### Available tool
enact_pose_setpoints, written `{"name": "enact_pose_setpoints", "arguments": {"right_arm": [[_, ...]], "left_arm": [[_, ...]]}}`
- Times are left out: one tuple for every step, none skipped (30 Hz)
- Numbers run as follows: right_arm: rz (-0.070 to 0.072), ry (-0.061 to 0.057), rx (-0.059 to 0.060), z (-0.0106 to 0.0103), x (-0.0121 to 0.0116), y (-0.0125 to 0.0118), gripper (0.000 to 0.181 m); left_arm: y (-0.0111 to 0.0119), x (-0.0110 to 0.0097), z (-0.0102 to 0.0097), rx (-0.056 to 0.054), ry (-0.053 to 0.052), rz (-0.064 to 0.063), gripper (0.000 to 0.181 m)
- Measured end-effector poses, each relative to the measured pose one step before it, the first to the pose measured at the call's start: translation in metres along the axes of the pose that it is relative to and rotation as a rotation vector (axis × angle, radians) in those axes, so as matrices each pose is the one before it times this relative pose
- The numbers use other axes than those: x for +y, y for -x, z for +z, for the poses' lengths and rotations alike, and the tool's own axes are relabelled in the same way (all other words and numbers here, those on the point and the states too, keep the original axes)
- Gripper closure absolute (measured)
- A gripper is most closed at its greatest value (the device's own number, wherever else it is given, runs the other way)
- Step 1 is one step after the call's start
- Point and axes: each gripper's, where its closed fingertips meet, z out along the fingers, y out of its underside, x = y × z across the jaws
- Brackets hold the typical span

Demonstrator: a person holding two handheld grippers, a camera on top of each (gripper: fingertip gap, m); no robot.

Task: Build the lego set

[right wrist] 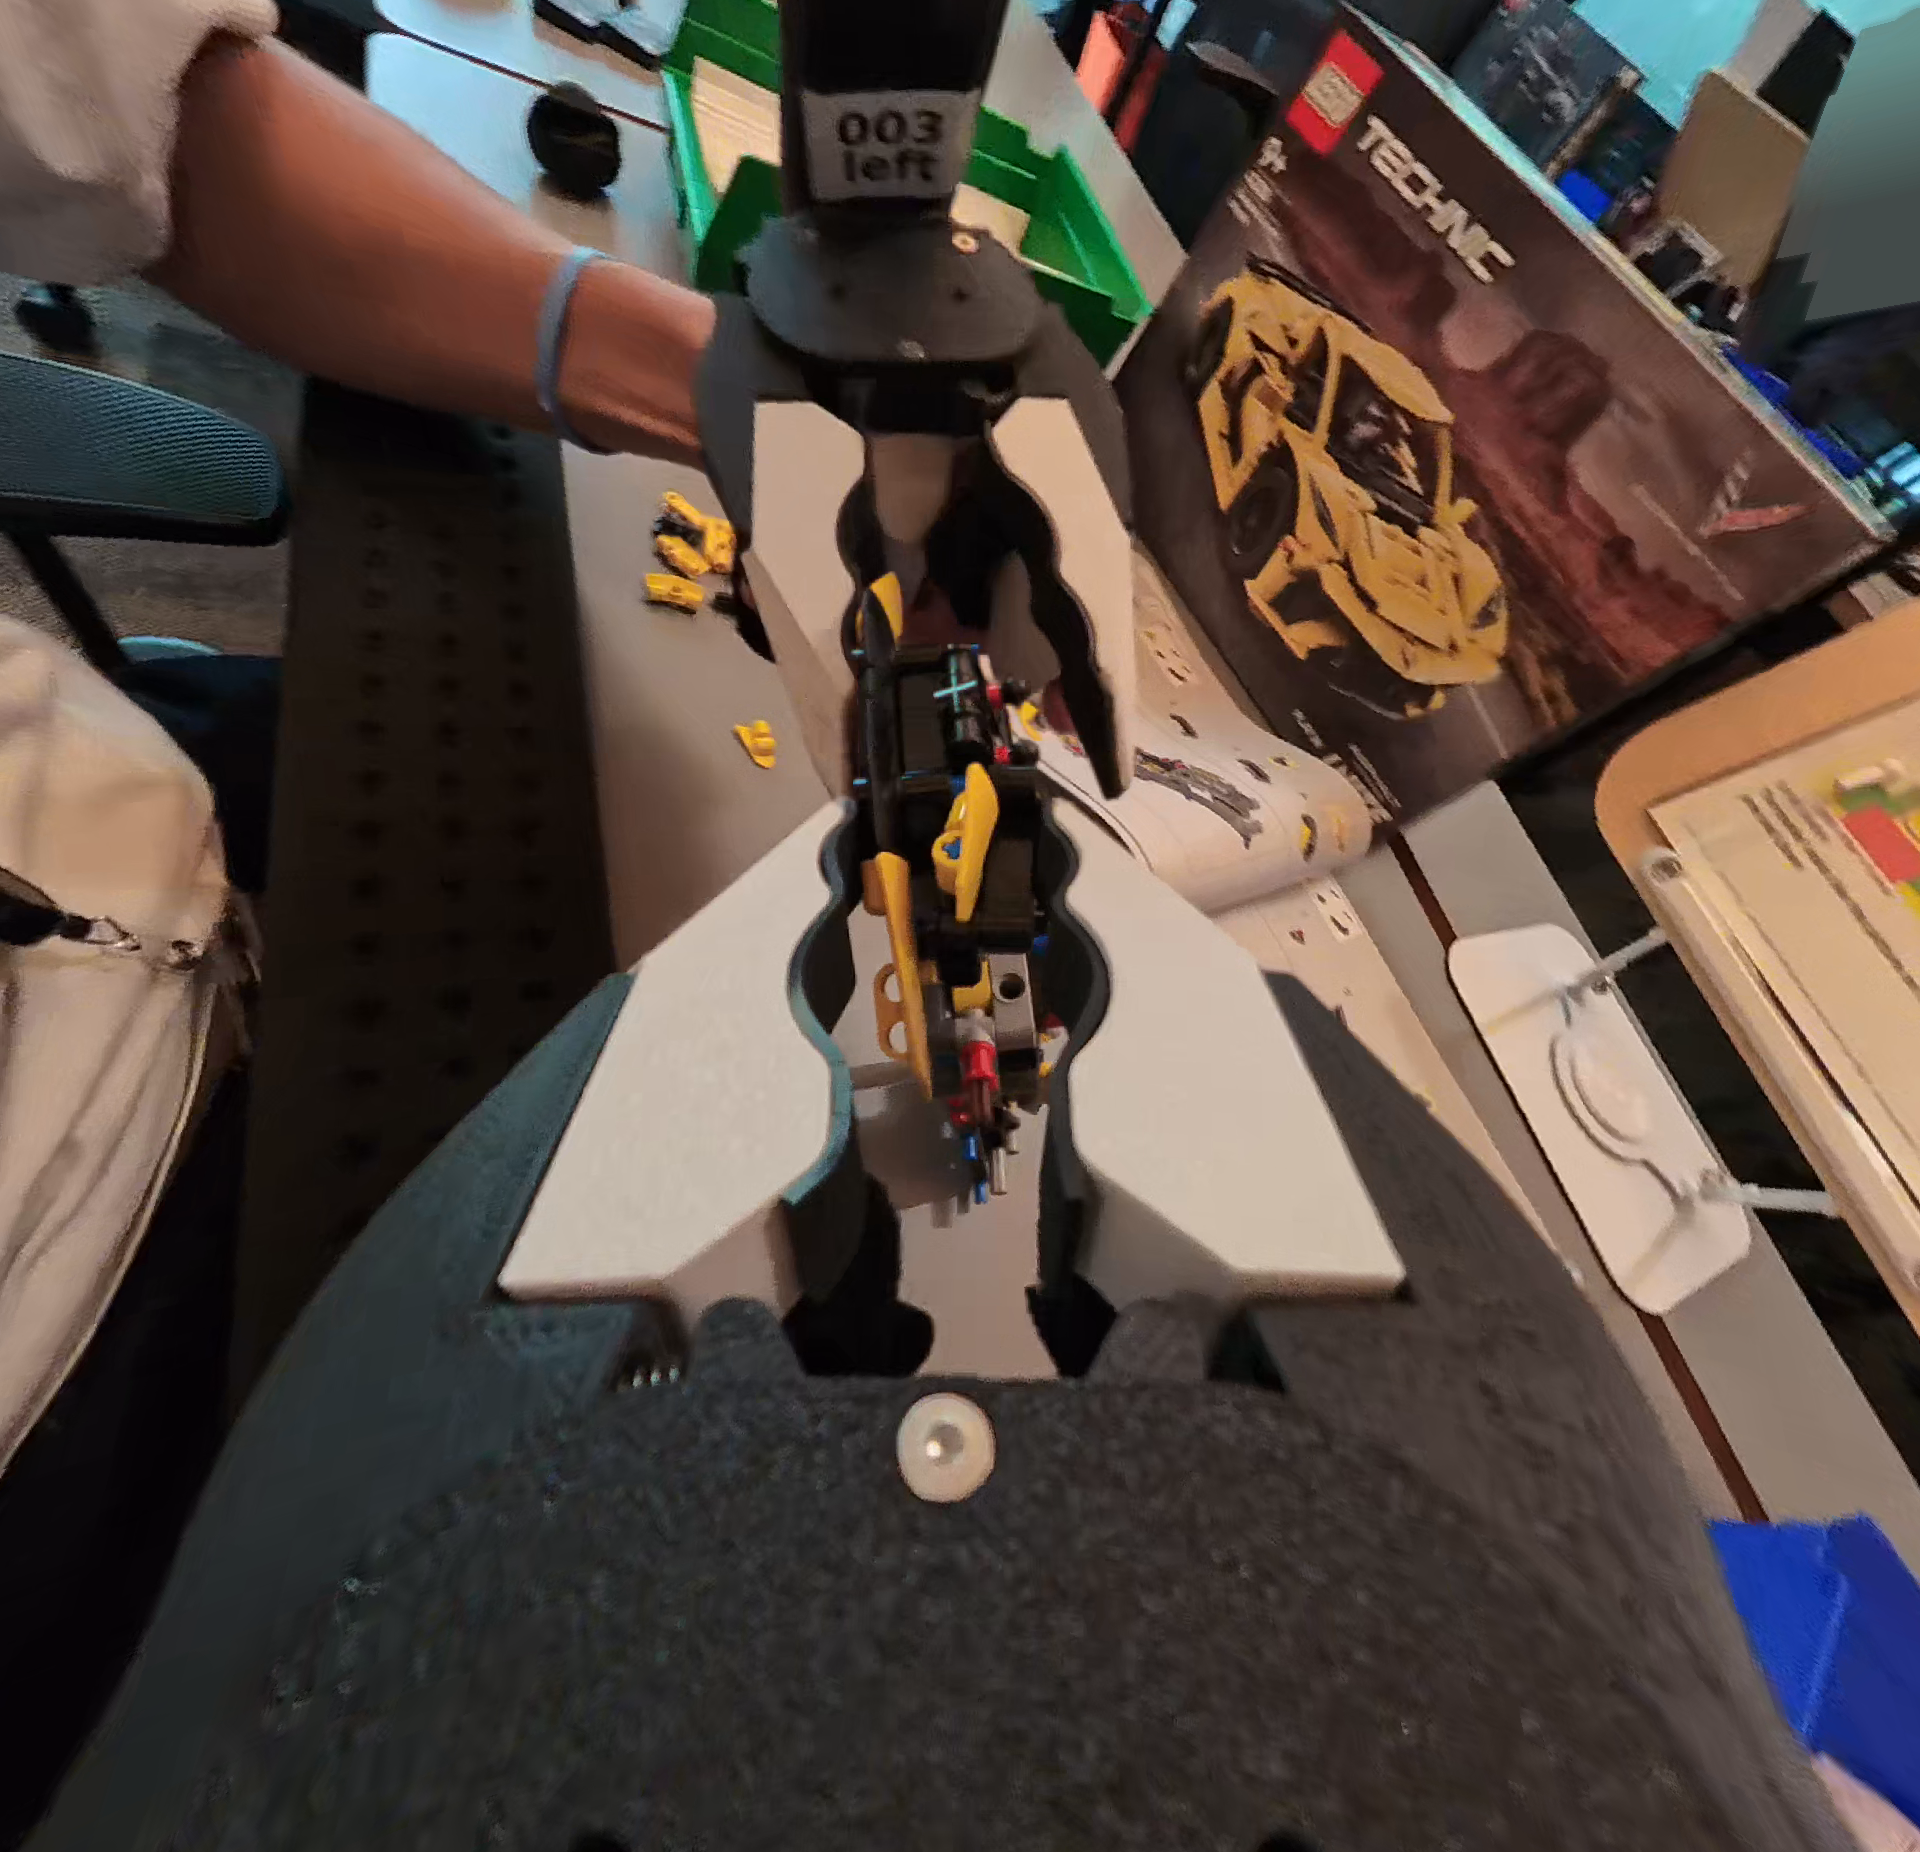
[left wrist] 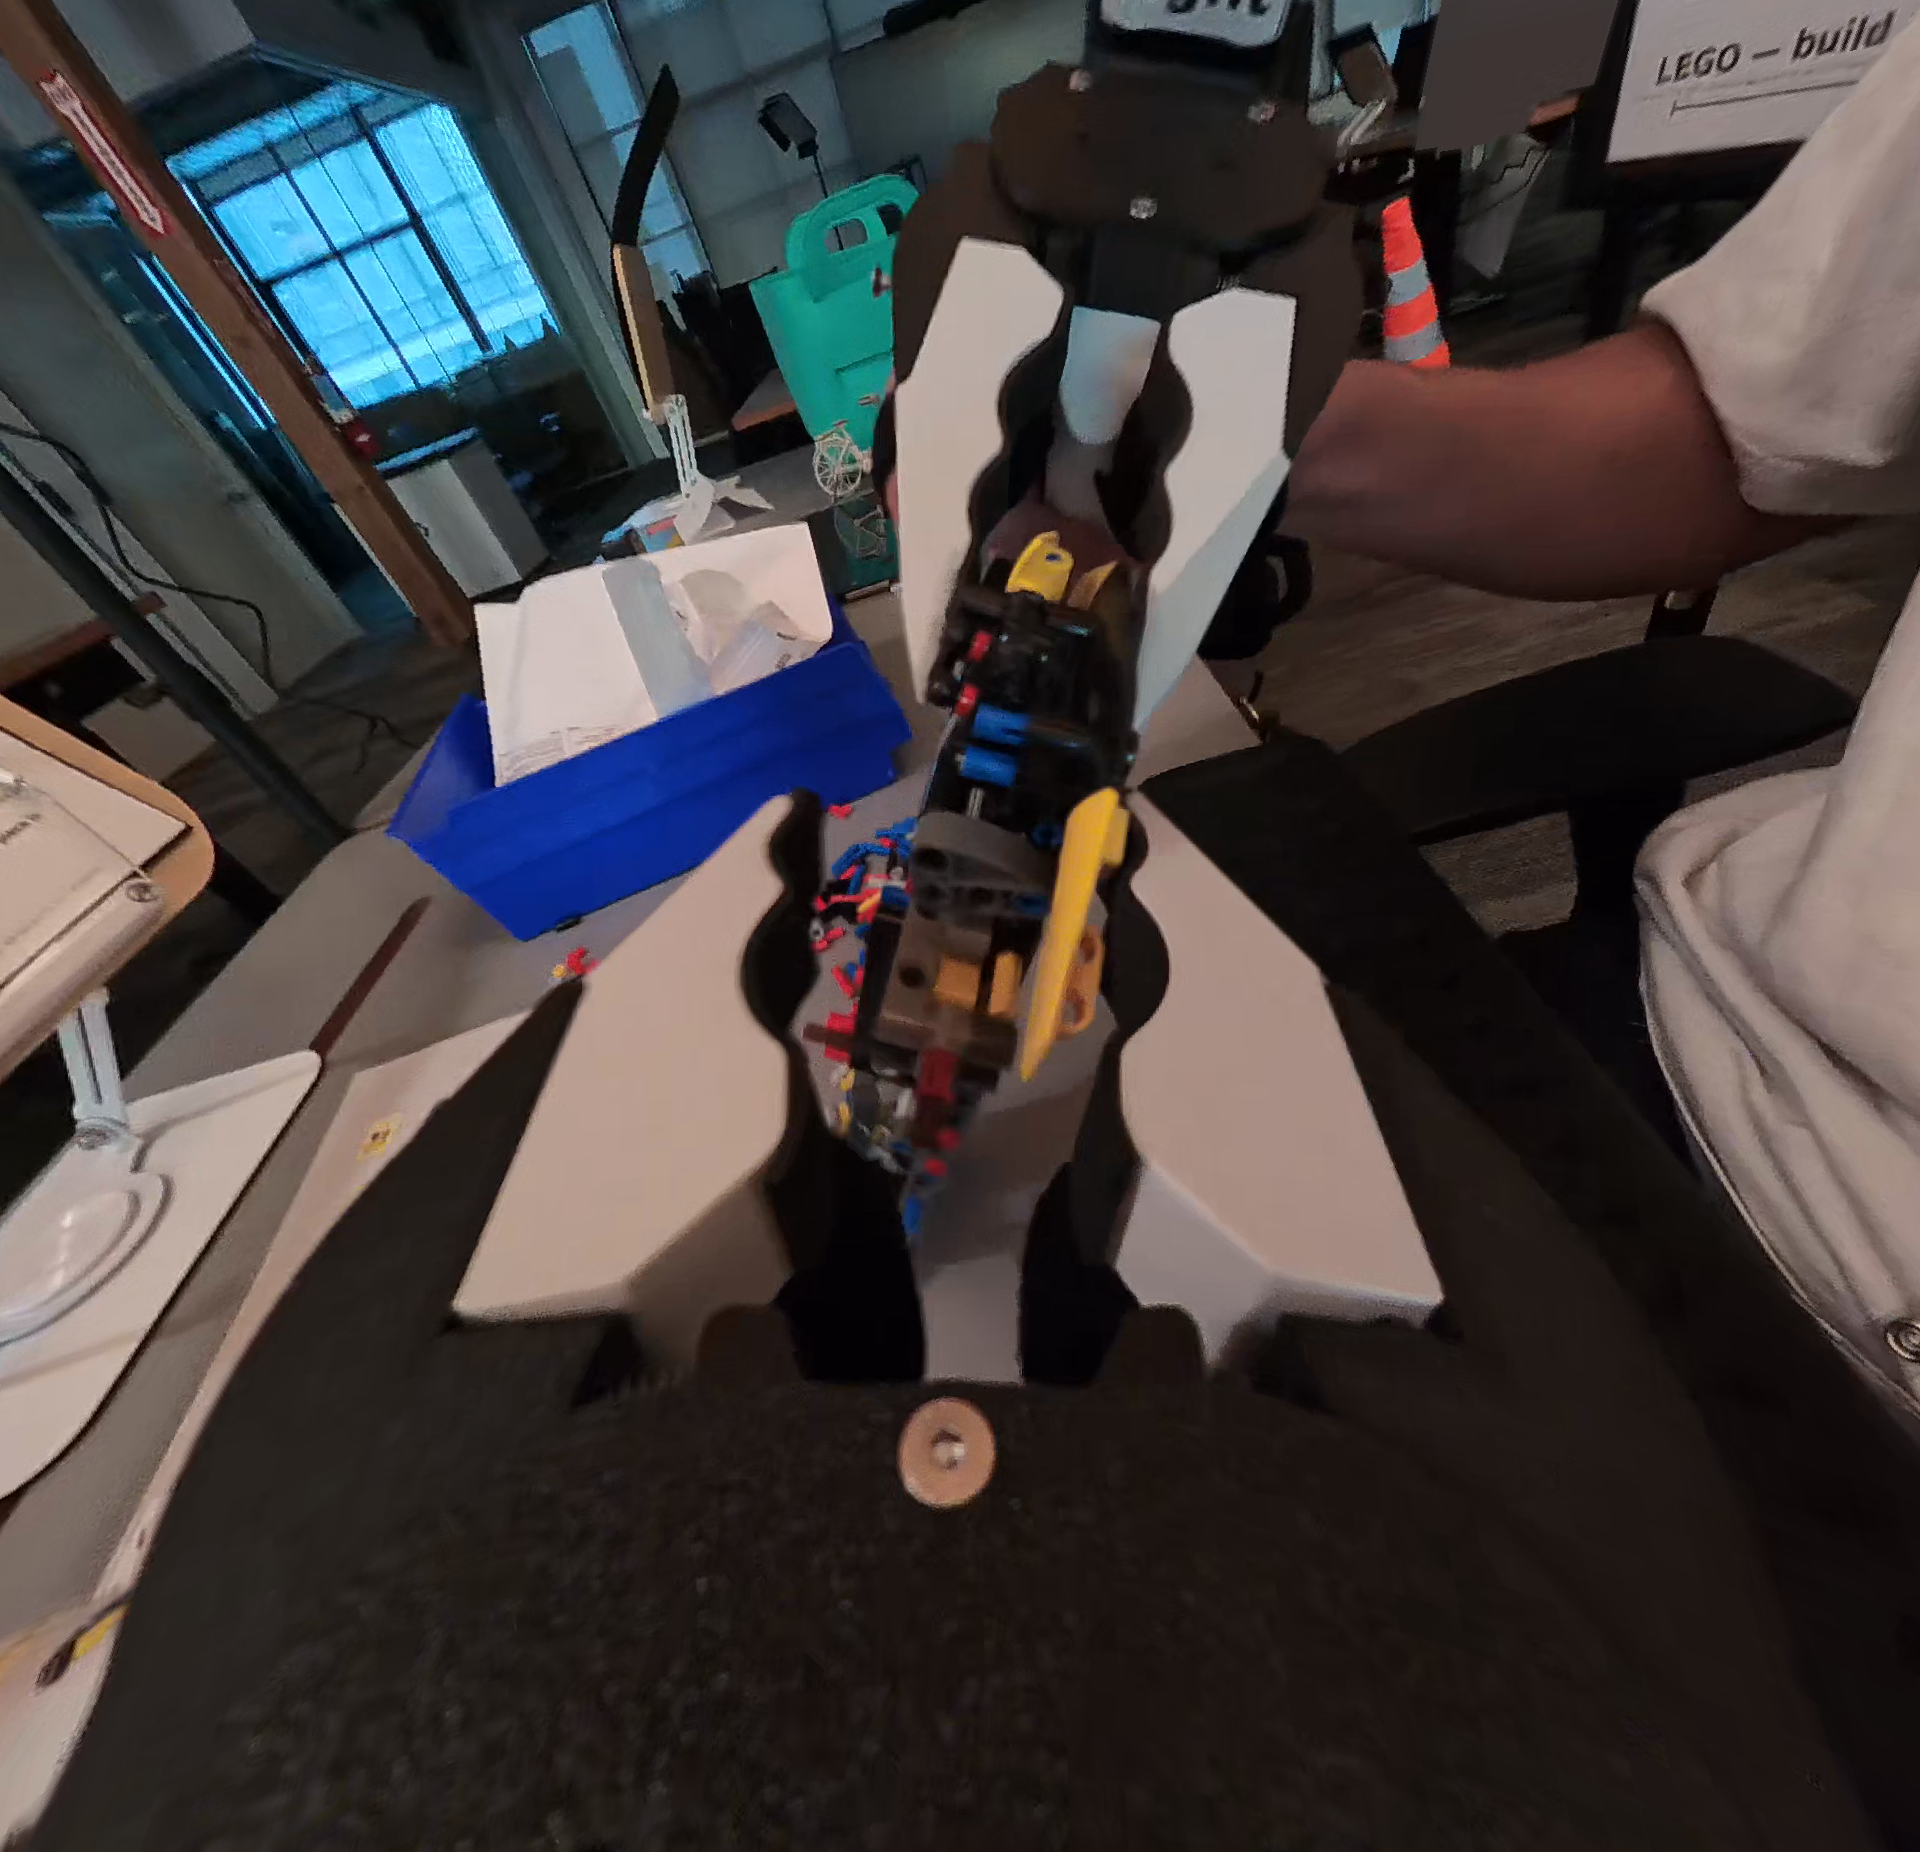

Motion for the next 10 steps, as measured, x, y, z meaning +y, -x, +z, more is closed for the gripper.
{"name": "enact_pose_setpoints", "arguments": {"right_arm": [[-0.0136, -0.001, -0.0049, 0.00085, -0.0022, -0.00064, 0.15], [-0.0138, 0.0037, -0.0132, 0.00039, -0.00104, -0.00038, 0.15], [-0.0119, 0.0013, -0.0251, 0.00021, -0.00096, 0.00142, 0.15], [-0.0219, -0.0017, -0.0071, 0.00077, -0.0015, -0.00026, 0.15], [-0.0253, 0.0001, -0.0057, 0.00141, -0.00147, 0.00098, 0.15], [-0.0169, -0.0009, -0.0088, 0.00174, -0.0016, 0.0014, 0.15], [-0.0099, -0.0031, -0.0087, 0.00164, -0.00187, 0.00088, 0.15], [-0.0013, -0.007, -0.0081, 0.00155, -0.00162, -0.00002, 0.15], [0.0012, -0.0077, -0.0132, 0.00117, -0.00119, 0.00038, 0.15], [0.001, -0.0142, -0.007, 0.00079, -0.00147, -0.00011, 0.154]], "left_arm": [[-0.00324, -0.00286, -0.00054, 0.0102, -0.0181, 0.0161, 0.143], [-0.00353, -0.00205, -0.0007, 0.0079, -0.0133, 0.016, 0.149], [-0.00178, -0.00078, -0.00066, 0.0002, -0.0062, 0.0128, 0.15], [-0.0002, -0.0002, -0.00127, -0.0017, -0.0018, 0.0057, 0.15], [-0.00079, 0.00005, -0.00166, 0.0094, -0.0011, -0.0039, 0.15], [-0.00125, 0.00014, -0.00206, 0.0154, -0.002, -0.006, 0.149], [-0.00073, 0.00005, -0.00207, 0.011, -0.005, -0.0021, 0.149], [-0.00029, -0.00007, -0.00183, 0.0068, -0.006, -0.0016, 0.149], [-0.00017, 0.0, -0.00132, 0.0054, -0.0056, -0.006, 0.149], [0.00082, -0.00034, -0.00095, -0.0023, -0.0078, -0.0072, 0.149]]}}
